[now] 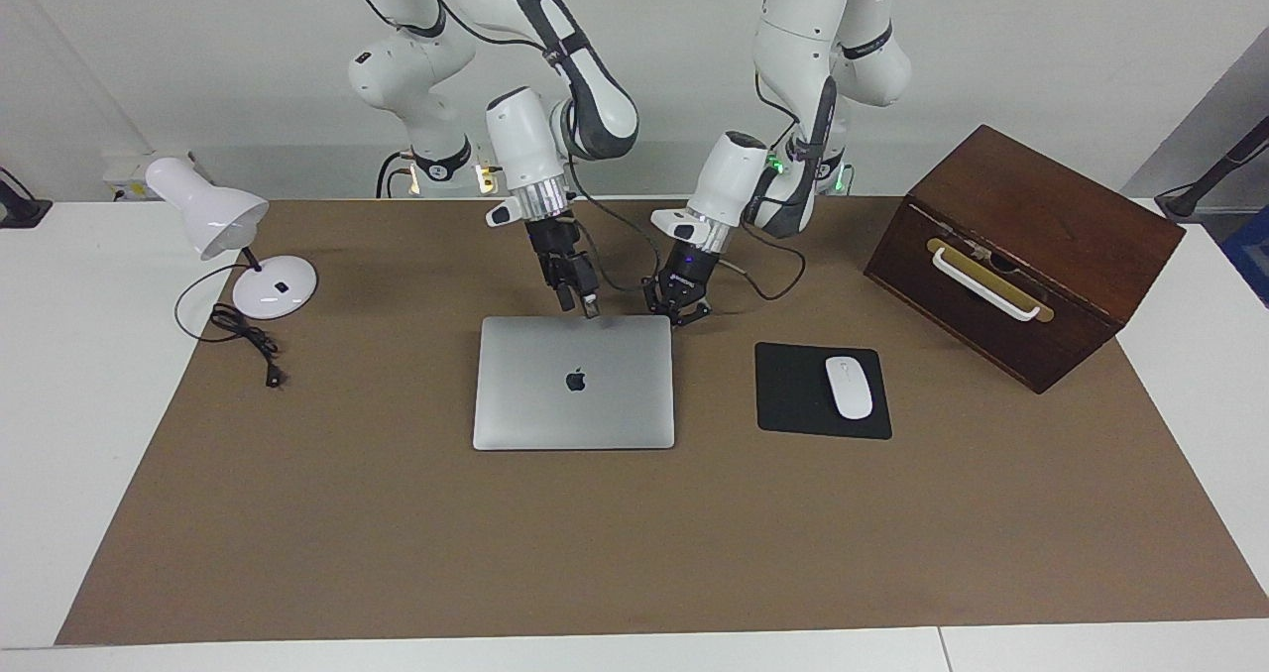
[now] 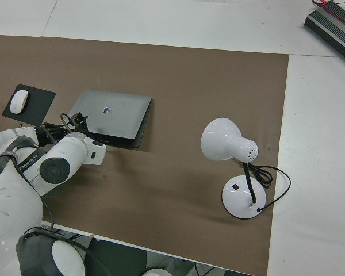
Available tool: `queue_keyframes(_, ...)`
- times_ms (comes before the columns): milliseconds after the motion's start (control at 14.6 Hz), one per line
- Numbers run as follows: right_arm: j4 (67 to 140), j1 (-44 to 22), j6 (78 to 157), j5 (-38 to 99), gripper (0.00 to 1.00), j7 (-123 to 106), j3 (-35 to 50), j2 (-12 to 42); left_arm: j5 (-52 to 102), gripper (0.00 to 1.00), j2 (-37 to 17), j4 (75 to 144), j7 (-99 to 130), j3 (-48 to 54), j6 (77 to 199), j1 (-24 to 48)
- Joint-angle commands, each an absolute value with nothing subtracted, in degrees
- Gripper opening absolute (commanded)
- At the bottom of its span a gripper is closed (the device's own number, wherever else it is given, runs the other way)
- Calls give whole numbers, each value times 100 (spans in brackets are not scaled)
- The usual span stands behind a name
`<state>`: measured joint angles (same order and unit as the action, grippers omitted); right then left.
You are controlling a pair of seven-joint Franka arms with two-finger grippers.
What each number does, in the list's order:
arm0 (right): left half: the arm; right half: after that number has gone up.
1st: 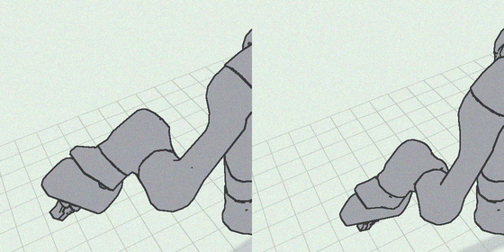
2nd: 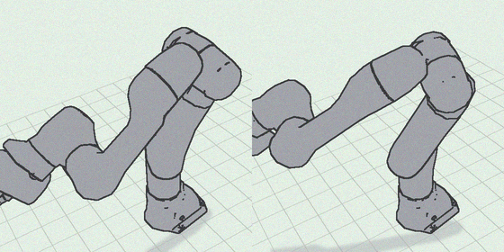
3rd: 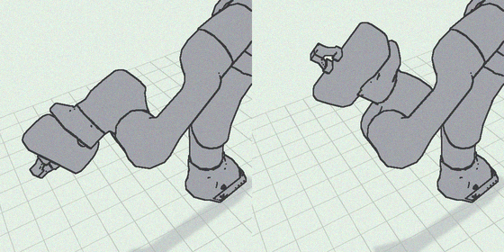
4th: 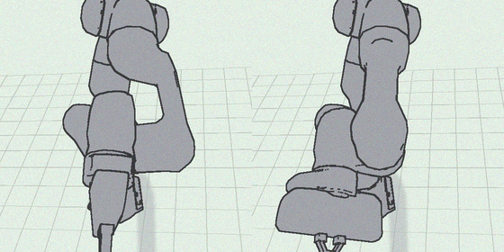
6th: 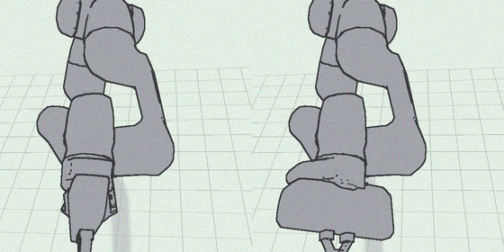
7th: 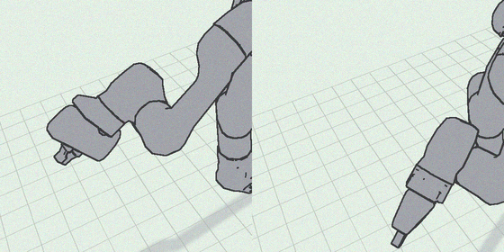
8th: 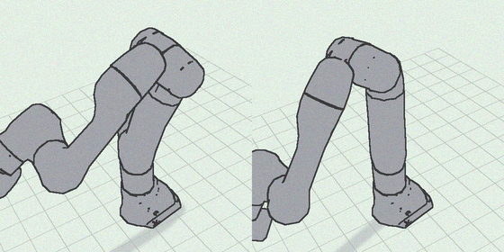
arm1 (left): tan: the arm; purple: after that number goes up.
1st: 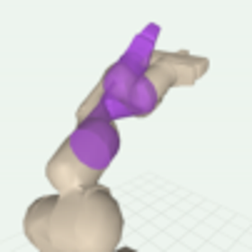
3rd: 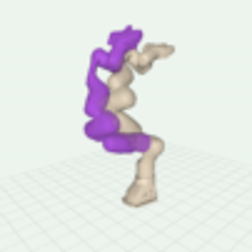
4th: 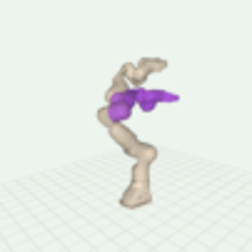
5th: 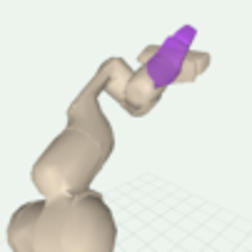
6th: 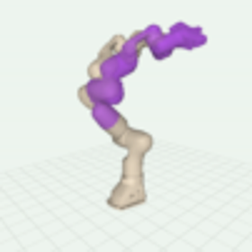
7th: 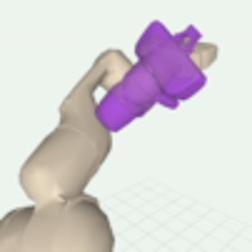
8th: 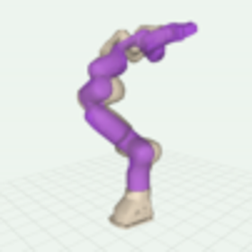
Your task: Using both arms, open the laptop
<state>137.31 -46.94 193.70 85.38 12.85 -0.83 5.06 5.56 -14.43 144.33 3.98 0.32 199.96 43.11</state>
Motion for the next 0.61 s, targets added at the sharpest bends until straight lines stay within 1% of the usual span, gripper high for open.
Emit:
queue_keyframes(0, 13474, -4553, 19230, 8666, 100, 958, -70, 606, 501, 0, -1714, 14317, 396, 26, 20092, 4359)
queue_keyframes(342, 13201, -4254, 18967, 8666, 100, 703, -70, 694, 501, 0, -1714, 14317, 396, 26, 20092, 4359)
queue_keyframes(546, 13288, -4341, 18993, 8675, 100, 712, -62, 651, 492, 0, -1723, 14317, 396, 26, 20092, 4359)
